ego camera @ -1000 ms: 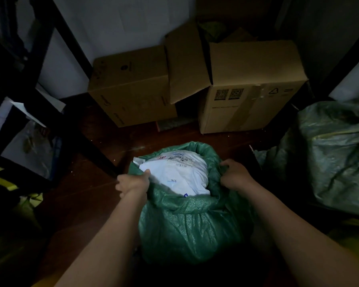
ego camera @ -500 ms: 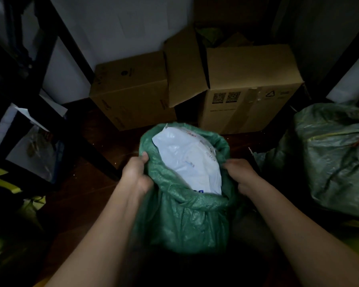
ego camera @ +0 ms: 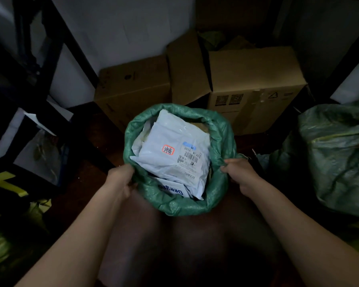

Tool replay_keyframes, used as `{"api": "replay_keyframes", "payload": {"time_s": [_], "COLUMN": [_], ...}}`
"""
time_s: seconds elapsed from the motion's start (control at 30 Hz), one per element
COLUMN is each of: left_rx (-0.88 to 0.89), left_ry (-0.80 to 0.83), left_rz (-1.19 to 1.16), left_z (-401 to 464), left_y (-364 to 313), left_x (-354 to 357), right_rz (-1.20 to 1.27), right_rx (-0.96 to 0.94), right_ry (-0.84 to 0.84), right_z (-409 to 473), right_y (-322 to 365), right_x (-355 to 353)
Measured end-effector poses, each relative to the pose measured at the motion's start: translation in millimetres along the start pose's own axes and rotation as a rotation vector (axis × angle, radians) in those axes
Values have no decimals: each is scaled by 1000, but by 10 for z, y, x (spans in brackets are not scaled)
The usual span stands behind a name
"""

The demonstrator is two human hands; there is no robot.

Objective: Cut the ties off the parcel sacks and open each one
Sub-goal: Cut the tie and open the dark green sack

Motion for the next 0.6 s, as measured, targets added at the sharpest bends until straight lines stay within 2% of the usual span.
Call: {"api": "replay_keyframes", "payload": {"time_s": [0.07, 0.2, 0.33, 0.43, 0.6], "left_rx": [93, 252, 229, 190, 190], "left_ry": [-41, -135, -148, -100, -100], "left_rz": [-24, 104, -29, -146, -274], "left_z": [-32, -90, -41, -9, -46], "left_y": [-127, -283, -251, -217, -232], "left_x": [33, 38, 66, 151, 156], "right_rz": [-65, -119, -163, -198, -200], "right_rx": [2, 32, 6, -120, -442], "right_ry": [-7, -45, -92, -96, -113], "right_z": [10, 44, 55, 41, -140], "right_y": [-24, -111, -95, 25, 433], "right_x": [-47, -154, -238, -205, -147]}}
Point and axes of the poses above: each hand's wrist, its own z-axis towards the middle knuckle, its own x-axis out of the palm, y = z × x, the point moved 10 cm from there along z, towards the middle knuckle, and after that the axes turned 1 degree about -z, right-handed, at the moved point
